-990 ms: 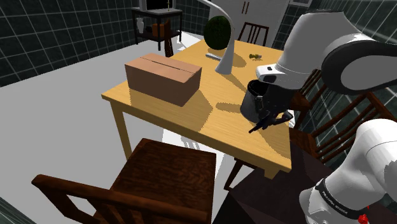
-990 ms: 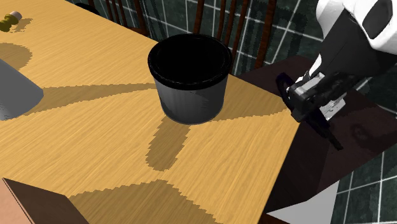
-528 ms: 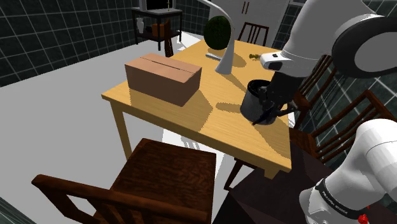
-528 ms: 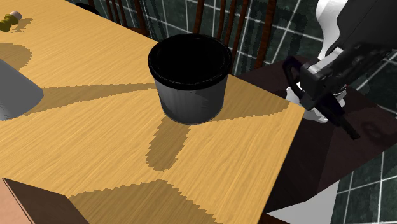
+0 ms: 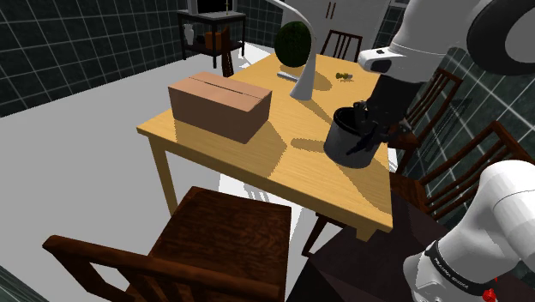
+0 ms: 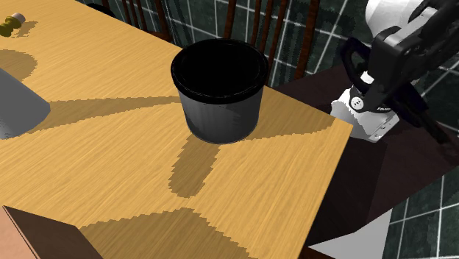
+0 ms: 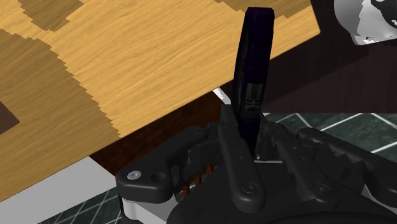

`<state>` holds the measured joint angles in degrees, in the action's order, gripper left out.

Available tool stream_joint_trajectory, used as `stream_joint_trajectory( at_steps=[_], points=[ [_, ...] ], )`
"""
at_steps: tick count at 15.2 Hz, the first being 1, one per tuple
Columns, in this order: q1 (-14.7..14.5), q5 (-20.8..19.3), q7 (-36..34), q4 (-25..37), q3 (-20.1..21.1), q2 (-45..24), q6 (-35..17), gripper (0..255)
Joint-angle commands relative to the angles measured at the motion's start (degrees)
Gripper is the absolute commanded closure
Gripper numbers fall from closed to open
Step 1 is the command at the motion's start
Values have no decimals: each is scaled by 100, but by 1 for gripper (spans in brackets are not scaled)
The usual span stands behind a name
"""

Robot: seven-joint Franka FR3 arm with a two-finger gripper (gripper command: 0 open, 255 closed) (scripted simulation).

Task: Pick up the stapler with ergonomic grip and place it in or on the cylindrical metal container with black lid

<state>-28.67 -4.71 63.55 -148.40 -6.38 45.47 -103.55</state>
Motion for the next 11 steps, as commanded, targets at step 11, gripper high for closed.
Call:
stream_joint_trajectory(
  at_steps=[11],
  points=[
    [315, -473, 856, 713, -759, -331, 325, 255]
  ],
)
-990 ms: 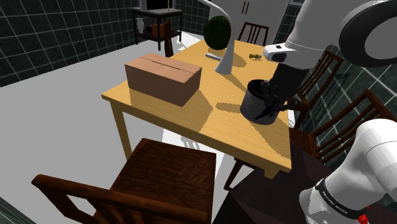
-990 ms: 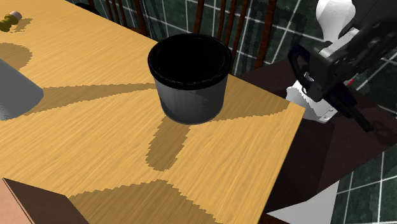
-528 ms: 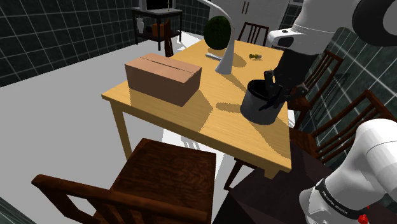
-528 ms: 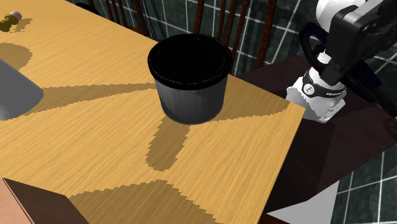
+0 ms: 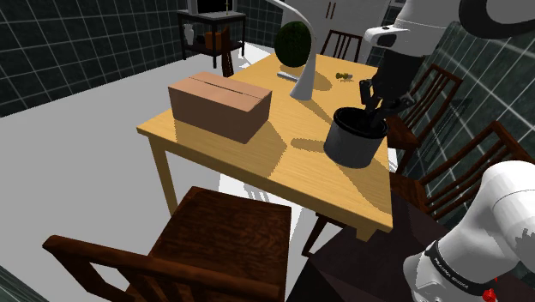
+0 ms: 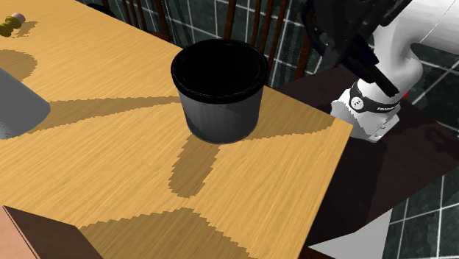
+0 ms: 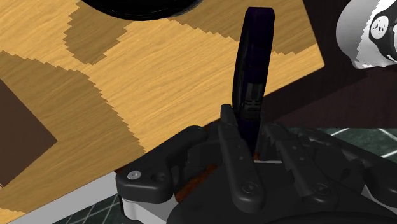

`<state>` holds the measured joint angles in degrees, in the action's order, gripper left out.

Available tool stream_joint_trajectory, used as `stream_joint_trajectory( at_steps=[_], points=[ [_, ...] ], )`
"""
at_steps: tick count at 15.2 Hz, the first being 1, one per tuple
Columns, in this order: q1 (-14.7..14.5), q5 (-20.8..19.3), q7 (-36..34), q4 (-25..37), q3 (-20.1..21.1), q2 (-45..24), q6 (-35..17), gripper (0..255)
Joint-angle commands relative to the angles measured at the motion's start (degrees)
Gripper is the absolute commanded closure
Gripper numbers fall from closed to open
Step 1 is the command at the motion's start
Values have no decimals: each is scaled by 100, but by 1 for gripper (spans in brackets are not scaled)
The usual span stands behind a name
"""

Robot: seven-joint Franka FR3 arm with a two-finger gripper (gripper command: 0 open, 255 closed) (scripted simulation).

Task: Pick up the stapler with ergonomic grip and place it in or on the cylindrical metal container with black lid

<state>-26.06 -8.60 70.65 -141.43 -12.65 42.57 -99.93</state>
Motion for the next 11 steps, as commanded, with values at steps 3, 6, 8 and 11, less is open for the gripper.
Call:
stream_joint_trajectory(
  at_steps=[3, 6, 8, 11],
  points=[
    [173, -282, 564, 235, -523, -296, -119, 255],
    [257, -432, 984, 509, -914, -607, -209, 255],
    [292, -500, 1269, 722, -1177, -844, -272, 255],
    [316, -544, 1707, 1085, -1576, -1242, -364, 255]
  ],
)
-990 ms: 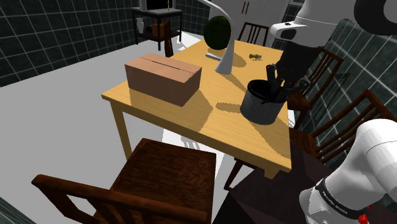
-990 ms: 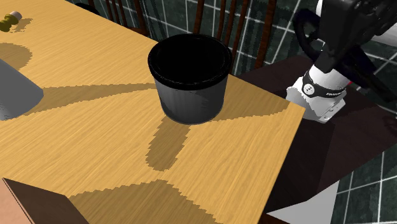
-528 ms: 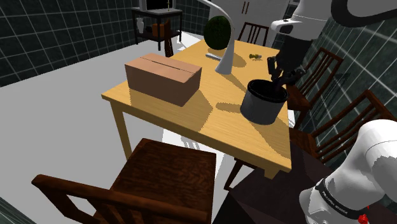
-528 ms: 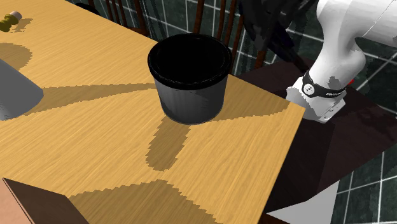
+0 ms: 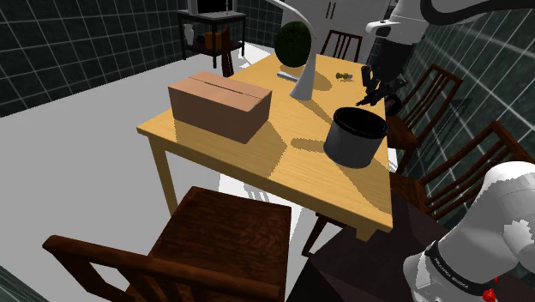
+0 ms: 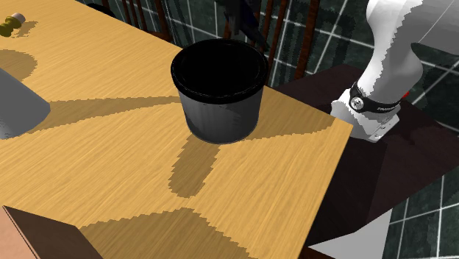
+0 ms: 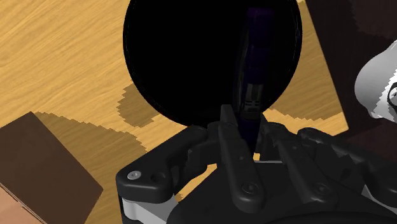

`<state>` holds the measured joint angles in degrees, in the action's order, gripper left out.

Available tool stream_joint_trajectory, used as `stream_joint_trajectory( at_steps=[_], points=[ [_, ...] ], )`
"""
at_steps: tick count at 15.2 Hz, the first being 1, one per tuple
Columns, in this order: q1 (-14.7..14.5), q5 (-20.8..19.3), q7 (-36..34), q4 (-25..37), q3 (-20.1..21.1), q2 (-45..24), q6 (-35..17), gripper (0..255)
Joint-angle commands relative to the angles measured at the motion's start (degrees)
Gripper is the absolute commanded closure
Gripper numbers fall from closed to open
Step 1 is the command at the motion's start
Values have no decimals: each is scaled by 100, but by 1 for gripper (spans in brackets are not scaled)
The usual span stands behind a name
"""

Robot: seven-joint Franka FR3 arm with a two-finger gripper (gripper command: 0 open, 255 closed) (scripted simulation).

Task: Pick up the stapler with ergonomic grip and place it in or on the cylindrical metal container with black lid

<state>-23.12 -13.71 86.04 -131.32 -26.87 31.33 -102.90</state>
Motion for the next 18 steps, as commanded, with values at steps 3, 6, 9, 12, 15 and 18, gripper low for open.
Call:
stream_joint_trajectory(
  at_steps=[3, 6, 9, 12, 15, 18],
  points=[
    [25, -26, 471, 272, -438, -418, -203, 255],
    [35, -49, 468, 64, -485, -443, -437, 255],
    [42, -70, 468, -135, -536, -482, -674, 255],
    [46, -87, 471, -323, -591, -535, -915, 255],
    [47, -99, 477, -475, -640, -591, -1121, 255],
    [48, -99, 477, -475, -640, -591, -1121, 255]
  ],
)
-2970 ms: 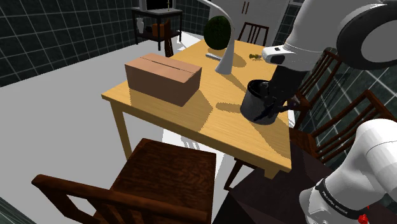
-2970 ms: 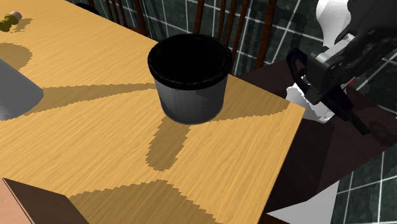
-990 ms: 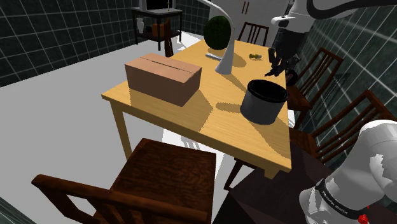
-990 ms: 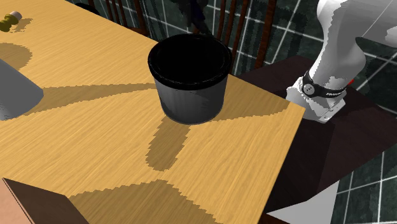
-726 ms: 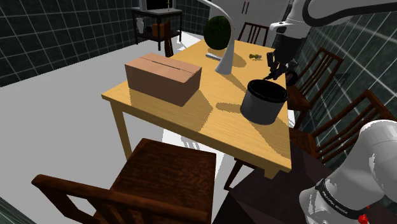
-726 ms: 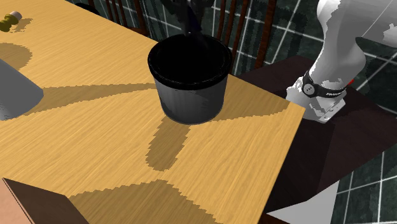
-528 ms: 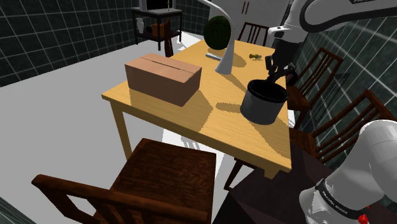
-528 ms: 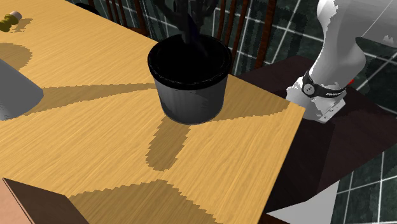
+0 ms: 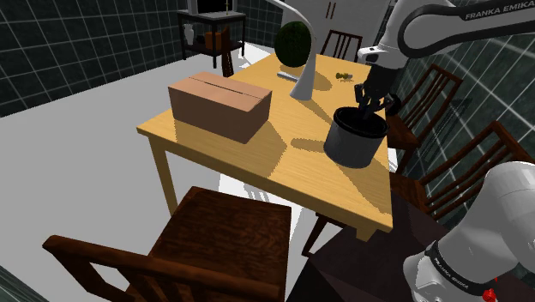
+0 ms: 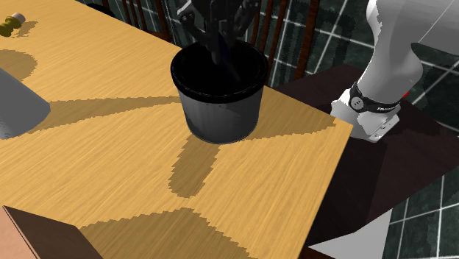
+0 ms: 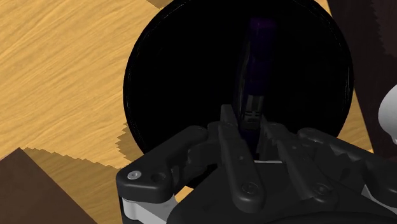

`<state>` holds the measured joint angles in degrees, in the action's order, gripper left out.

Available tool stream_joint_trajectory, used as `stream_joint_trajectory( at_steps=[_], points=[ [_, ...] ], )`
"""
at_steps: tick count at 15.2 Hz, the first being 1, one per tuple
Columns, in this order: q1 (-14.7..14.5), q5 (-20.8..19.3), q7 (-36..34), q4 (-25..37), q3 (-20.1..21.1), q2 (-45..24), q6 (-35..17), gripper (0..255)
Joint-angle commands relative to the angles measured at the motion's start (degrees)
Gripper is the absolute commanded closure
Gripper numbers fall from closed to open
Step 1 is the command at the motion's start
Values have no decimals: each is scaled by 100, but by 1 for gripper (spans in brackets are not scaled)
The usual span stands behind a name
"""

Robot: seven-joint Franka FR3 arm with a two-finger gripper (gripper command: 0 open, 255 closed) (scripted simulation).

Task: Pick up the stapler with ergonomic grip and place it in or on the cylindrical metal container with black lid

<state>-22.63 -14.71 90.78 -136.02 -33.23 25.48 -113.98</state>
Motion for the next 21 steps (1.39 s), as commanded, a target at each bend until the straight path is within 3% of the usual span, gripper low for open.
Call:
stream_joint_trajectory(
  at_steps=[1, 4, 5, 10, 14, 21],
  points=[
    [-1, 1, 2, -5, -4, -6, -13, 255],
    [-1, 1, 2, -5, -4, -6, -13, 255],
    [-1, 0, 2, -5, -4, -6, -13, 0],
    [-1, 0, 2, -5, -4, -6, -13, 0],
    [-16, 54, -7, 593, 166, 159, 747, 0],
    [-15, 54, -7, 593, 166, 158, 747, 0]
  ],
)
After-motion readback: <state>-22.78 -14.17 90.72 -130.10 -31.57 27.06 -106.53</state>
